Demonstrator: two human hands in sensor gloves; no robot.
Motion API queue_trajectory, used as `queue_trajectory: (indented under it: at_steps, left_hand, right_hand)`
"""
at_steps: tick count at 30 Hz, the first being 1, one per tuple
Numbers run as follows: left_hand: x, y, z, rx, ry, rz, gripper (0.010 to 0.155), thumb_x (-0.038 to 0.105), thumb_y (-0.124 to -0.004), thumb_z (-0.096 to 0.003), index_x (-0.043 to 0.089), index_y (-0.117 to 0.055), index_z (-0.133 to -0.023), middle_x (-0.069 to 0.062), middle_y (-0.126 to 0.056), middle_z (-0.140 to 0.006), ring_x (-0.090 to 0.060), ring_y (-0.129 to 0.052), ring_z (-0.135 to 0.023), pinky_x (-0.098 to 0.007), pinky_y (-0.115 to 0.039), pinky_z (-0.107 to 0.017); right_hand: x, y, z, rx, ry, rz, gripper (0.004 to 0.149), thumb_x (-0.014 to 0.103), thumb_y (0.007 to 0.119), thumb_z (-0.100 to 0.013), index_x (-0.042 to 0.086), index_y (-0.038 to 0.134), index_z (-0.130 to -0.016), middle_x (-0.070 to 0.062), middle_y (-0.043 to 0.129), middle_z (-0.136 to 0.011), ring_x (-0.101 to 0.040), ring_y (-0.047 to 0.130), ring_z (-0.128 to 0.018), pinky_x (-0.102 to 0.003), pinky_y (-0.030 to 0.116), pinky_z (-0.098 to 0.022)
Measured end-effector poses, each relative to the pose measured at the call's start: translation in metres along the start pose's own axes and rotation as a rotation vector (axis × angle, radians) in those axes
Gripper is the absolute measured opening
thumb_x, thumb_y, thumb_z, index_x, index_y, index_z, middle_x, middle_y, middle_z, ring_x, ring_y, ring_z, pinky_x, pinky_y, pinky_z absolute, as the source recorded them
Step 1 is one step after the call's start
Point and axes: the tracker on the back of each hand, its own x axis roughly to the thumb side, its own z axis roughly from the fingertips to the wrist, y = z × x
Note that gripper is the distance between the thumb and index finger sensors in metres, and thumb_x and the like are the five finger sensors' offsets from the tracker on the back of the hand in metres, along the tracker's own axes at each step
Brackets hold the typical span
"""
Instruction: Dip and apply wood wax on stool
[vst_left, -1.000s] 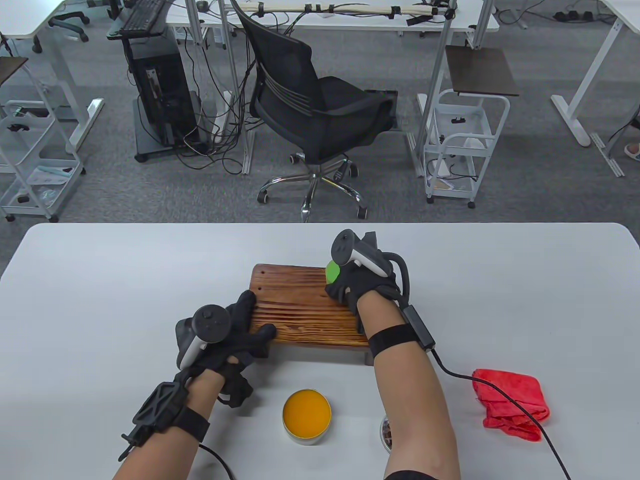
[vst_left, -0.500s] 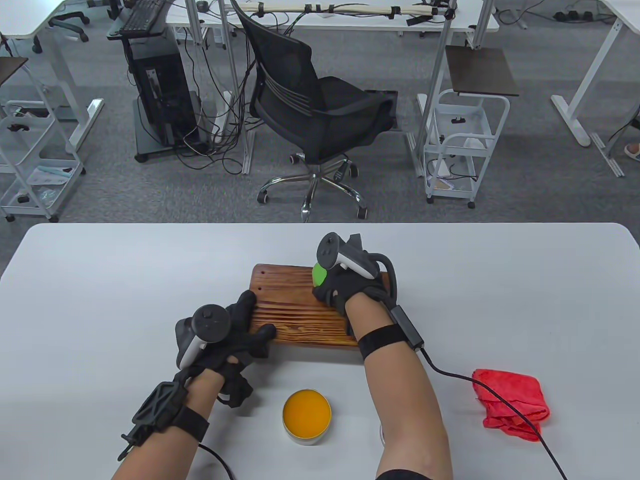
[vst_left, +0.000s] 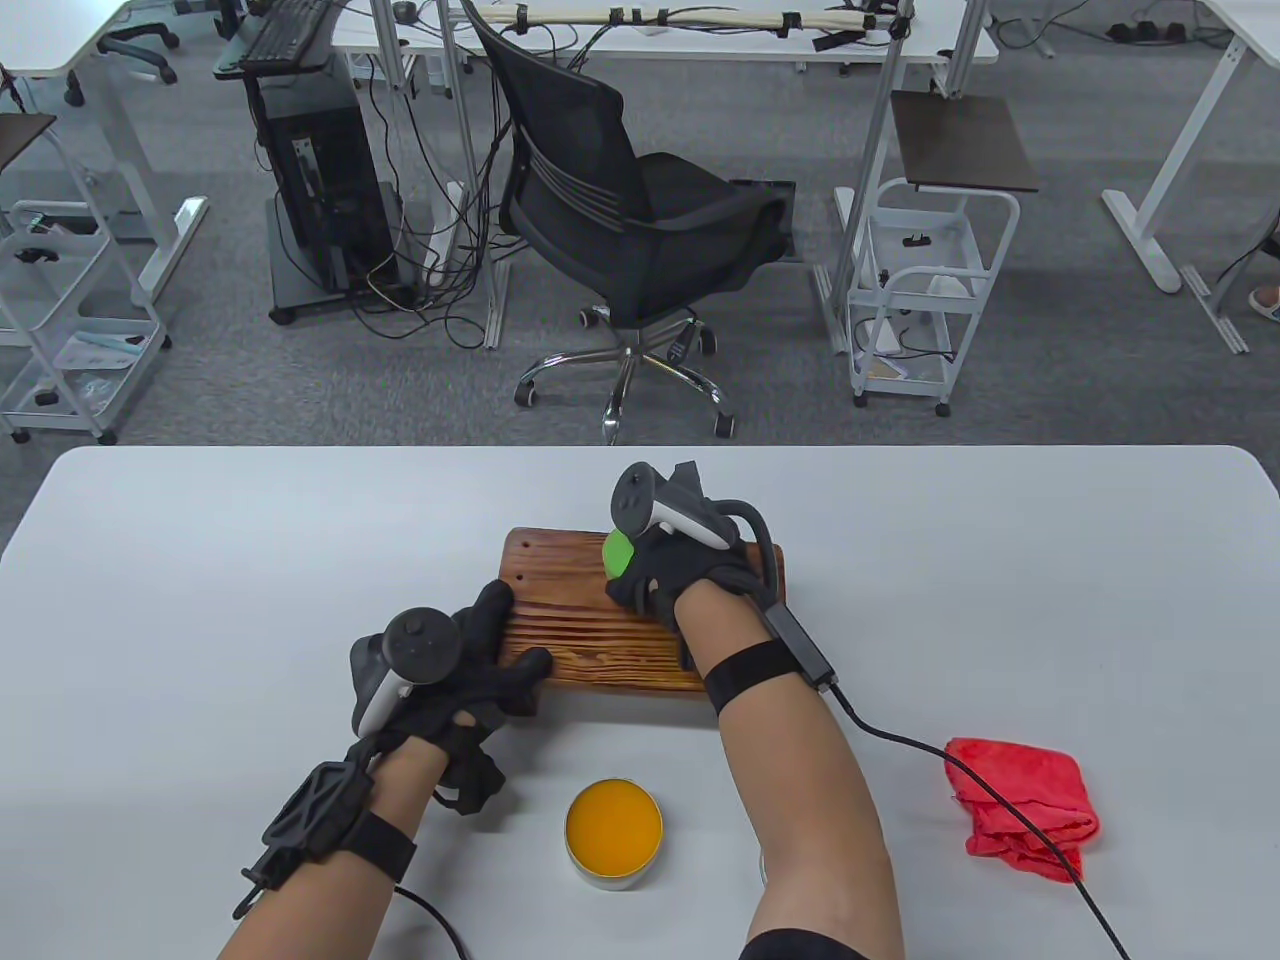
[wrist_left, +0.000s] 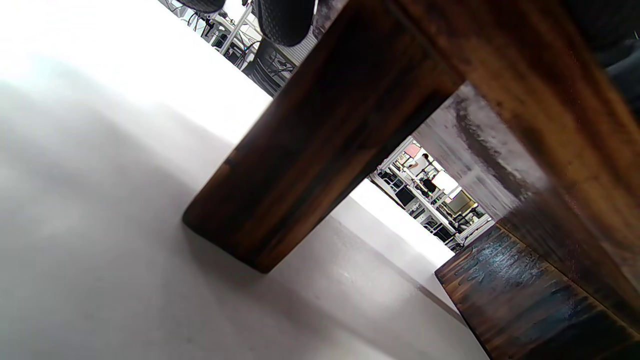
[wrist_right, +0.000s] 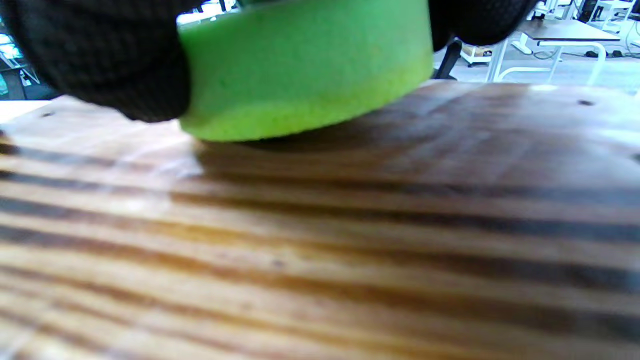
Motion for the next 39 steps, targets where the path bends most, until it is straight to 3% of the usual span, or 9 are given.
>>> queue_trajectory:
  at_steps: [5, 11, 15, 23, 27, 32, 39]
  left_hand:
    - [0.0, -0.001, 0.0, 0.002, 0.0, 0.012, 0.107, 0.082, -0.073, -0.0411, 0.033, -0.017, -0.118, -0.017, -0.04, -0.122, -0.056, -0.031, -0.105, -0.087, -0.024, -0.064]
    - [0.0, 0.0, 0.0, 0.001, 0.0, 0.01, 0.106, 0.082, -0.073, -0.0411, 0.034, -0.017, -0.118, -0.016, -0.04, -0.122, -0.056, -0.031, -0.105, -0.087, -0.024, -0.064]
    - [0.0, 0.0, 0.0, -0.002, -0.001, 0.015, 0.107, 0.082, -0.074, -0.041, 0.034, -0.017, -0.118, -0.017, -0.04, -0.122, -0.056, -0.031, -0.106, -0.087, -0.024, -0.064]
    - [-0.001, 0.0, -0.001, -0.004, -0.001, 0.019, 0.107, 0.081, -0.074, -0.0409, 0.034, -0.017, -0.118, -0.017, -0.04, -0.122, -0.056, -0.031, -0.106, -0.087, -0.024, -0.064]
    - [-0.001, 0.0, -0.001, -0.008, -0.002, 0.023, 0.107, 0.082, -0.075, -0.0407, 0.034, -0.017, -0.118, -0.017, -0.04, -0.122, -0.056, -0.031, -0.106, -0.087, -0.023, -0.064]
    - [-0.001, 0.001, -0.001, -0.006, -0.003, 0.024, 0.107, 0.082, -0.075, -0.0406, 0.034, -0.018, -0.118, -0.017, -0.04, -0.122, -0.056, -0.031, -0.106, -0.087, -0.024, -0.064]
    - [-0.001, 0.001, -0.001, -0.004, -0.003, 0.024, 0.107, 0.081, -0.075, -0.0406, 0.034, -0.018, -0.118, -0.017, -0.041, -0.122, -0.056, -0.031, -0.106, -0.087, -0.024, -0.064]
  right_hand:
    - [0.004, 0.002, -0.012, -0.025, 0.067, -0.024, 0.093, 0.066, 0.088, -0.044, 0.032, 0.043, -0.118, -0.015, 0.035, -0.118, -0.051, 0.057, -0.094, -0.069, 0.059, -0.068]
    - [0.025, 0.006, -0.006, -0.027, -0.036, -0.018, 0.092, 0.066, 0.088, -0.043, 0.034, 0.043, -0.117, -0.014, 0.034, -0.118, -0.05, 0.057, -0.095, -0.069, 0.059, -0.068]
    - [0.018, 0.003, -0.005, -0.021, -0.009, -0.009, 0.092, 0.066, 0.088, -0.043, 0.032, 0.045, -0.117, -0.014, 0.037, -0.118, -0.05, 0.059, -0.094, -0.069, 0.06, -0.067]
    - [0.048, 0.005, -0.018, -0.006, -0.023, -0.038, 0.093, 0.066, 0.087, -0.044, 0.033, 0.041, -0.118, -0.014, 0.032, -0.118, -0.05, 0.055, -0.096, -0.069, 0.057, -0.069]
    - [0.039, 0.0, -0.011, 0.007, -0.027, -0.024, 0.092, 0.066, 0.088, -0.043, 0.033, 0.045, -0.118, -0.014, 0.036, -0.118, -0.05, 0.057, -0.095, -0.069, 0.059, -0.068]
    - [0.039, -0.001, -0.023, 0.014, 0.025, -0.069, 0.093, 0.066, 0.088, -0.044, 0.032, 0.042, -0.118, -0.014, 0.033, -0.118, -0.05, 0.055, -0.095, -0.07, 0.058, -0.069]
    - [0.058, 0.002, -0.017, 0.006, -0.067, -0.051, 0.093, 0.065, 0.088, -0.044, 0.034, 0.043, -0.118, -0.013, 0.033, -0.118, -0.05, 0.055, -0.096, -0.069, 0.058, -0.069]
